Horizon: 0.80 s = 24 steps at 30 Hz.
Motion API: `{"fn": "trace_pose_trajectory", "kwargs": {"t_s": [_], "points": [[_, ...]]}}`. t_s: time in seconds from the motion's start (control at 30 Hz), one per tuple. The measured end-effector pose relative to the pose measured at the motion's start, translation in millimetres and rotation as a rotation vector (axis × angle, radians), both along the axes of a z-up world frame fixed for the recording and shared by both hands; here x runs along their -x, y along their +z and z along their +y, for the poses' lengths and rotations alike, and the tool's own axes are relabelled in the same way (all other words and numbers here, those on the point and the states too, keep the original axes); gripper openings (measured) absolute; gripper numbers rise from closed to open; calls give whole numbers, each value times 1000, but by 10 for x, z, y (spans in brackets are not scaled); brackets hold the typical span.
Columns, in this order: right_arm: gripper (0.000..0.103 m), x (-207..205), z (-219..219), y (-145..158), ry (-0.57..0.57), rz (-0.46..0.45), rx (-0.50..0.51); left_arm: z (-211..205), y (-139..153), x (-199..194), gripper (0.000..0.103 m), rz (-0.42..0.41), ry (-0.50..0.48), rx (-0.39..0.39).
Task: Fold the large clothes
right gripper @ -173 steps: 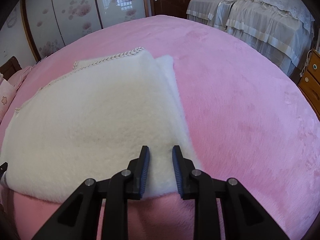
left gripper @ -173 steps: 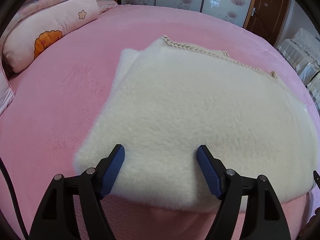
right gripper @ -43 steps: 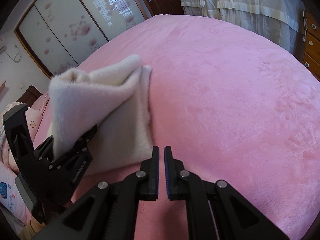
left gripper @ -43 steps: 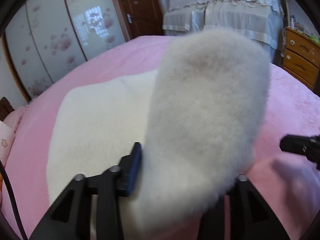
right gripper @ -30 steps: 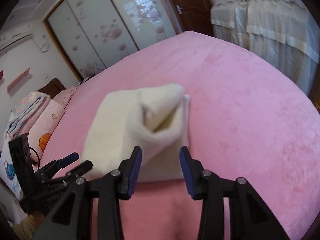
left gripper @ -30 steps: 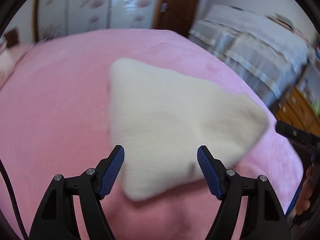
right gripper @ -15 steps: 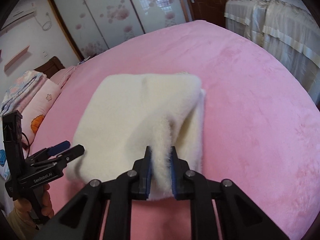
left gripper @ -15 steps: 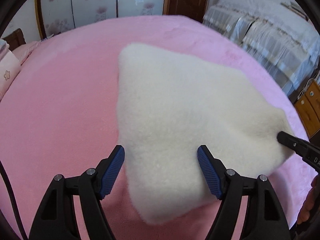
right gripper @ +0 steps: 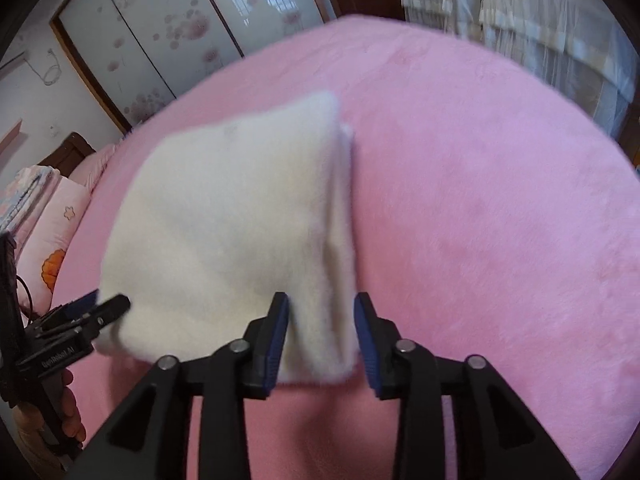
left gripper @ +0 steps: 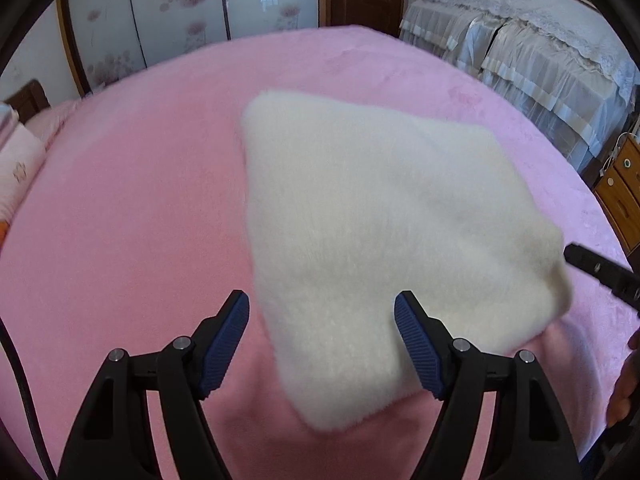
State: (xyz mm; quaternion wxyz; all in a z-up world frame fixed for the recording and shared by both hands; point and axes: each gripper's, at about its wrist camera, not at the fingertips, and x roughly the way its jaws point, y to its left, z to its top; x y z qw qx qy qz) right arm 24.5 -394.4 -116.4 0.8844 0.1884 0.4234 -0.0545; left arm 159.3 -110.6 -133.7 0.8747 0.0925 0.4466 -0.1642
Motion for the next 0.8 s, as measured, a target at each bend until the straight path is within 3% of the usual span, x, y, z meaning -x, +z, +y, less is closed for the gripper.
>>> {"fn": "trace_pose_trajectory", "kwargs": {"t_s": [0.1,0.23,0.37,0.47,0.53,0.6,0.7,0.8], "points": [[37,-190,11,254,34,-61,13,-66,196,-184,74,-30,0,16],[37,-707,192,386,92,-105,91,-226,206,-588,74,16,6,52],[37,-1257,280,240,151,-74,131,-377,31,-1016,74,107,25,85],[37,-1543,166,30,128,-5,167,-448,-75,-1176,82,78,48,36],[33,-1650,8,-141,78,56,205,-432,-165,-1251,87,77,54,25],[26,-1650,-145,-248,57,79,200,-357,-267,-1326,96,104,62,62],[25,-1591,-163,-258,58,59,199,-239,-370,-1364,97,140,80,135],[25,-1524,-157,-237,44,38,197,-226,-384,-1358,97,131,81,143]]}}
